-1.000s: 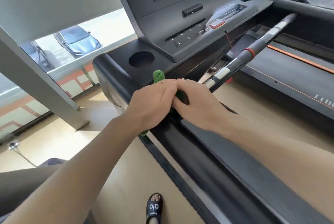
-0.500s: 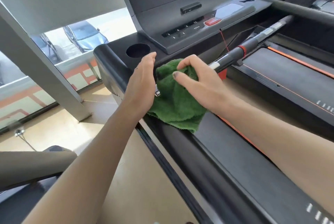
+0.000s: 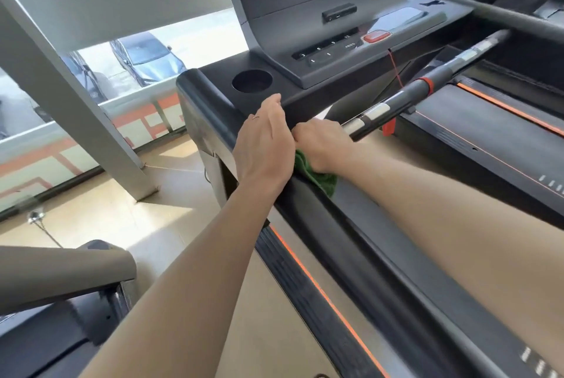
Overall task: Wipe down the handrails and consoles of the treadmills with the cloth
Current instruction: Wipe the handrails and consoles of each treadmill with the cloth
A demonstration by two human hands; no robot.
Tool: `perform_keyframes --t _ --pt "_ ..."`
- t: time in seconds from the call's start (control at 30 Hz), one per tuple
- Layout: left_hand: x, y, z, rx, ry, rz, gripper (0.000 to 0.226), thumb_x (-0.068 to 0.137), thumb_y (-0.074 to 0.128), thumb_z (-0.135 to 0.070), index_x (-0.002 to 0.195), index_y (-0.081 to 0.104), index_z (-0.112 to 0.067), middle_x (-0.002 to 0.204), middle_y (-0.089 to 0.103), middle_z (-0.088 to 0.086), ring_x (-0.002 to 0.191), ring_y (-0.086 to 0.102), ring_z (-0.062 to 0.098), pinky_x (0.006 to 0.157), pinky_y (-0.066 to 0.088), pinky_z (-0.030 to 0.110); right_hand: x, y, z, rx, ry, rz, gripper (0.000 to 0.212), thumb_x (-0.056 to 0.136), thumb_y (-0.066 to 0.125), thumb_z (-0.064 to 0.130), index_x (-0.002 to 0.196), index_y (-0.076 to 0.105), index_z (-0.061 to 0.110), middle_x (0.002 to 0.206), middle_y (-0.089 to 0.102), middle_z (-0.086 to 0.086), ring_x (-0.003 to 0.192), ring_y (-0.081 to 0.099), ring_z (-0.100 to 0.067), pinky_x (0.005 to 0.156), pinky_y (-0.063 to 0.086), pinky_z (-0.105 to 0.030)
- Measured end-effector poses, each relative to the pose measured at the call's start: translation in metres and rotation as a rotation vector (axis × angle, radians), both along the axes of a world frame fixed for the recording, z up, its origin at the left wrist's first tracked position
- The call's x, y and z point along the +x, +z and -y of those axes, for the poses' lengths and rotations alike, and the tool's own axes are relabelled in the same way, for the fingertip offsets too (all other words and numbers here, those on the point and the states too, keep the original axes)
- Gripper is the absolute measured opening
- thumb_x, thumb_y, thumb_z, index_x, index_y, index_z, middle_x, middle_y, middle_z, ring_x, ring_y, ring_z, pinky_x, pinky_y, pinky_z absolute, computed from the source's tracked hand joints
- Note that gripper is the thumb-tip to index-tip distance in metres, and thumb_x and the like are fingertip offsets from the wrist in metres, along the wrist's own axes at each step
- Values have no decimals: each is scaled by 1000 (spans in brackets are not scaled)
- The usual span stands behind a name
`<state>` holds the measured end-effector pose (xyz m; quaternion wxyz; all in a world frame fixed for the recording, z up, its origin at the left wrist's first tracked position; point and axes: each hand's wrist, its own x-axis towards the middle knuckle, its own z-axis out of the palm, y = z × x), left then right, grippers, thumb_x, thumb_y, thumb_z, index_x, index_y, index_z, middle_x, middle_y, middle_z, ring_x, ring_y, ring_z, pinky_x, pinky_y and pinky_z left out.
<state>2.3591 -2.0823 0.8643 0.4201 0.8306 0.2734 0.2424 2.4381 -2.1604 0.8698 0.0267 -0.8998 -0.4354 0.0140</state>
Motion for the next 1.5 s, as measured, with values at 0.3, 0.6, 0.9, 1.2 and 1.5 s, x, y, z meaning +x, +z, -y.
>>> perform_keyframes --t 0.3,0.6,0.9,1.2,1.5 --pt "0 -1 2 45 17 25 48 107 16 -25 130 58 -22 125 66 -5 117 50 12 115 33 40 -2 -21 -7 207 -204 104 32 99 33 20 79 56 13 66 45 2 71 45 -28 65 32 -36" --pt "3 -4 0 101 62 -6 46 106 15 -28 112 59 -17 116 69 1 98 48 13 84 29 31 2 -45 3 507 -18 162 62 97 18 38 68 65 12 71 62 0 64 50 -25 68 40 -40" --pt "7 0 4 145 114 -86 40 107 18 -29 99 57 -21 112 71 3 91 46 13 81 30 30 -27 -58 42 782 121 -454 48 98 34 18 135 62 7 155 42 -2 141 34 -14 116 16 -23" --pt "7 -4 13 380 250 -254 47 103 29 -35 140 47 -11 142 53 15 132 46 33 113 31 45 -83 -48 135 728 -131 -1253 27 107 41 35 106 63 19 104 70 3 96 66 -12 103 48 -36" --pt "-9 -13 42 227 304 -418 53 105 25 -13 156 22 1 167 13 16 154 11 30 126 8 39 -127 -57 203 758 -197 -1386 41 98 40 46 139 46 45 148 48 12 138 43 -7 120 31 -40"
